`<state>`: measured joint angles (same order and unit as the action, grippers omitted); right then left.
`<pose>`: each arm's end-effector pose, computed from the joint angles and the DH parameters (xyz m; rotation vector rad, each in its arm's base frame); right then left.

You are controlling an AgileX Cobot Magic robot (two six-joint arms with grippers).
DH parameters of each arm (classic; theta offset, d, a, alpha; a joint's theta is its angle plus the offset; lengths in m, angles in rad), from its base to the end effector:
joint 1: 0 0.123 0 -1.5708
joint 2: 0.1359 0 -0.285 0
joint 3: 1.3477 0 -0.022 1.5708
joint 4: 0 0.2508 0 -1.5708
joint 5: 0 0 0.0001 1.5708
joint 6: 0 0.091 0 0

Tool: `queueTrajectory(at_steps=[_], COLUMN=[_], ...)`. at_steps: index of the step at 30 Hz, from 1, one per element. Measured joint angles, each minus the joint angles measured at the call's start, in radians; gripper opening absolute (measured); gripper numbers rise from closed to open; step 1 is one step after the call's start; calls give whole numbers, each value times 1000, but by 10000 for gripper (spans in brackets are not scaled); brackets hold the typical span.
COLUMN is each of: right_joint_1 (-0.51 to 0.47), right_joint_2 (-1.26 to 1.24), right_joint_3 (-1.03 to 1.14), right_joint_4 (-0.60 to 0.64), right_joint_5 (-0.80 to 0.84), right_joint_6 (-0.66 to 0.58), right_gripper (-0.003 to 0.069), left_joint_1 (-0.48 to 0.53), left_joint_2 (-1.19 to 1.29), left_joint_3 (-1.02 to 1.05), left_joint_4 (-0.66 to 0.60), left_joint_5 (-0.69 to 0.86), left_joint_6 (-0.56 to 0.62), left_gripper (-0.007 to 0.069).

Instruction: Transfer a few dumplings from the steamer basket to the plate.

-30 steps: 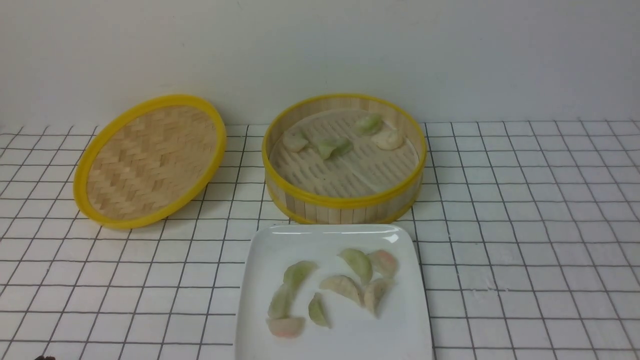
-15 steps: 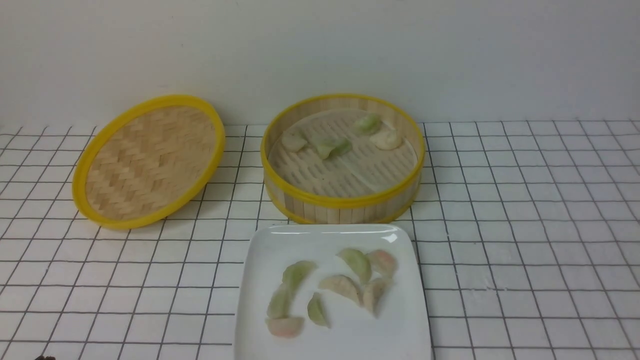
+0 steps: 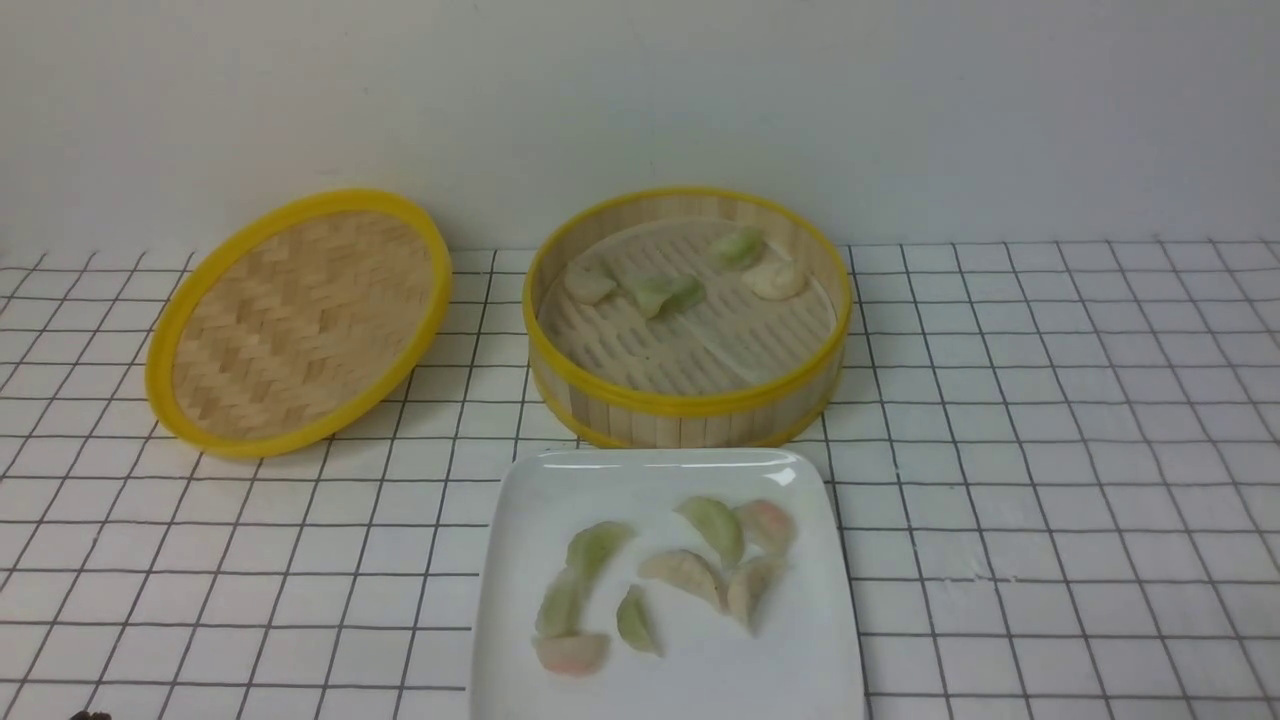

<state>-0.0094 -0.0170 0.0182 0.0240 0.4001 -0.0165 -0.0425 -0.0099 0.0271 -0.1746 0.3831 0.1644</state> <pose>0.0515 0.0004 0.1721 0.0077 1.8848 0.0062 0.0521 -0.0081 0.1707 0.0866 1.8769 -0.0887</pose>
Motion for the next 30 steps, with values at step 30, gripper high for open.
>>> queueTrajectory(at_steps=[30], right_joint_1=[-1], right_joint_2=[0], right_joint_3=[2], right_joint_4=[0], right_joint_5=[-8], right_joint_6=[-10], right_gripper=[-15], left_joint_1=[0], left_joint_2=[0], left_joint_3=[0], left_joint_4=[0], left_joint_5=[0], left_joint_6=[0], left_gripper=[-6])
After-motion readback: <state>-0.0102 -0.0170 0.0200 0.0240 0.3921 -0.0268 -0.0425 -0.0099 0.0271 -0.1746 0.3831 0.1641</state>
